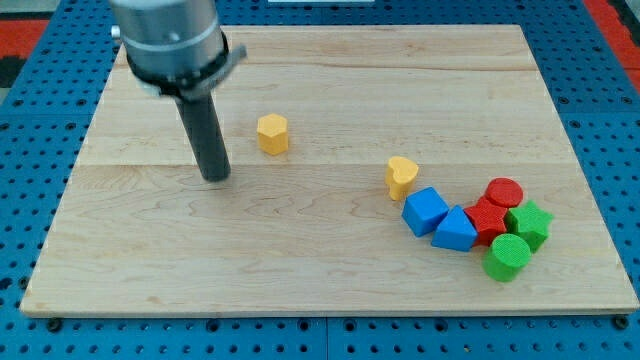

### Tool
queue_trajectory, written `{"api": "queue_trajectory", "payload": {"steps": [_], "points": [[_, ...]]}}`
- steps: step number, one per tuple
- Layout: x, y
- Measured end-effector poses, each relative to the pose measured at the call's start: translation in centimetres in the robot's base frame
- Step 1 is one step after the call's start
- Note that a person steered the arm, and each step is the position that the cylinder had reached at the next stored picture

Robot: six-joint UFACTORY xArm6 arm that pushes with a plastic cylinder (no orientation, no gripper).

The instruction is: Push the yellow hexagon above the yellow heart

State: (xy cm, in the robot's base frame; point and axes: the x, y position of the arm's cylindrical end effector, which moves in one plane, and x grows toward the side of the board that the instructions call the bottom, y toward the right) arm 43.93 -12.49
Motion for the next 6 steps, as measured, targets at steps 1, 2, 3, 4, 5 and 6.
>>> {"api": "queue_trajectory", "payload": {"steps": [1, 2, 3, 4, 5, 6], "points": [[-4.2, 6.2], [-4.5, 16.2], [-7.0, 15.1], [-11.0, 15.5], [-8.8, 22.4], [-1.3, 25.7]]}}
